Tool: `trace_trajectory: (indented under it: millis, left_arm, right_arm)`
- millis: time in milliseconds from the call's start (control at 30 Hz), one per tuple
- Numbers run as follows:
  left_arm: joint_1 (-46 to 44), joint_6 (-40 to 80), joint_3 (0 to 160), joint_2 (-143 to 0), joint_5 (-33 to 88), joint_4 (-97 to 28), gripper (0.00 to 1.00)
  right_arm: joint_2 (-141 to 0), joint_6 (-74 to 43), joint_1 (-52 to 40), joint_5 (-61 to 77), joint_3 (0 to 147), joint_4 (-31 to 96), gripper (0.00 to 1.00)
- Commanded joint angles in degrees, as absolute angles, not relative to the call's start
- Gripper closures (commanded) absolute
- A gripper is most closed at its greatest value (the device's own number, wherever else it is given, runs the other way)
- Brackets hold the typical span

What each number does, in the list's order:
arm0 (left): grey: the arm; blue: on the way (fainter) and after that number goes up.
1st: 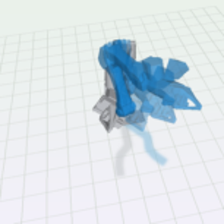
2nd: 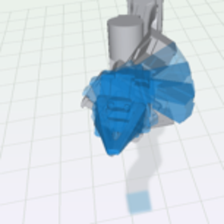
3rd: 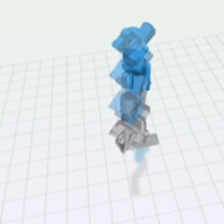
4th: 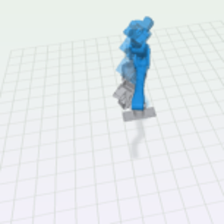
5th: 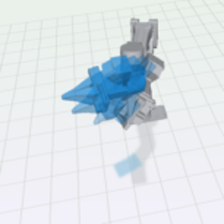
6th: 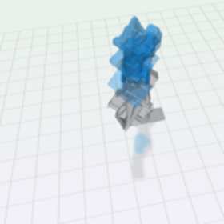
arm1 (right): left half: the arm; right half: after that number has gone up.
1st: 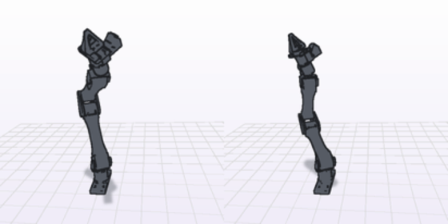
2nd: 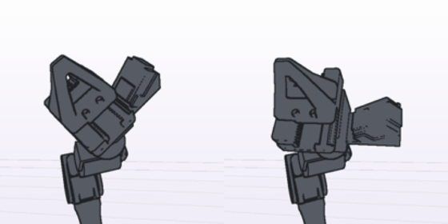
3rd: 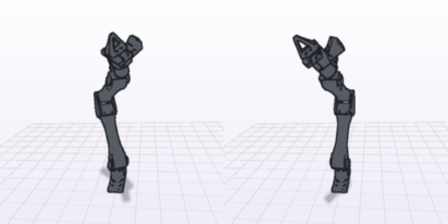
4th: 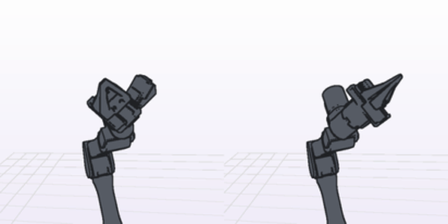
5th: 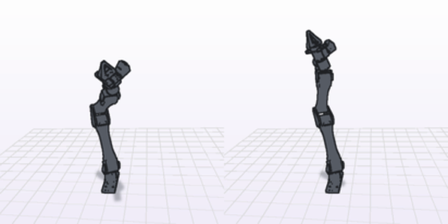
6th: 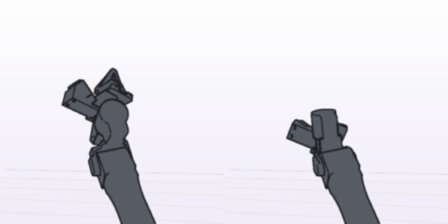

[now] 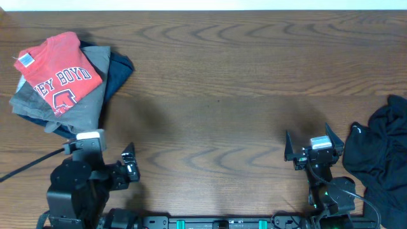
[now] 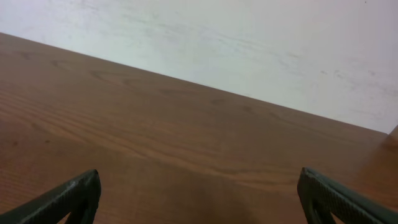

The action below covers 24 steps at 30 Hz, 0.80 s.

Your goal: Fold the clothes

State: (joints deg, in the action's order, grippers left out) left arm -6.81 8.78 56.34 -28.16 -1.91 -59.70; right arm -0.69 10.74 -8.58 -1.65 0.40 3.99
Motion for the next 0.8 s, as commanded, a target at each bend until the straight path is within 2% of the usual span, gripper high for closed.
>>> trace_trajectory:
  millis: [0, 200, 467, 767]
  left_arm:
    - [-3.3, 8.8, 52.4, -25.4, -2.2, -59.3, 0.02]
    - [-1.7, 8.8, 38.0, -15.9, -2.2, -51.8, 0.02]
    - [-1.7, 8.8, 16.2, -1.7, -1.7, -30.3, 0.02]
    - [-1.7, 6.1, 2.3, -0.1, -0.6, -6.6, 0.02]
  right_arm:
    - [-0.3, 10.3, -8.1, -1.1, 0.3, 4.3, 0.01]
    - [-0.3, 10.3, -8.1, -1.1, 0.3, 4.3, 0.01]
    - [-0.3, 10.3, -8.1, -1.1, 0.3, 4.3, 0.01]
    - [-0.3, 10.3, -8.1, -1.1, 0.3, 4.3, 0.01]
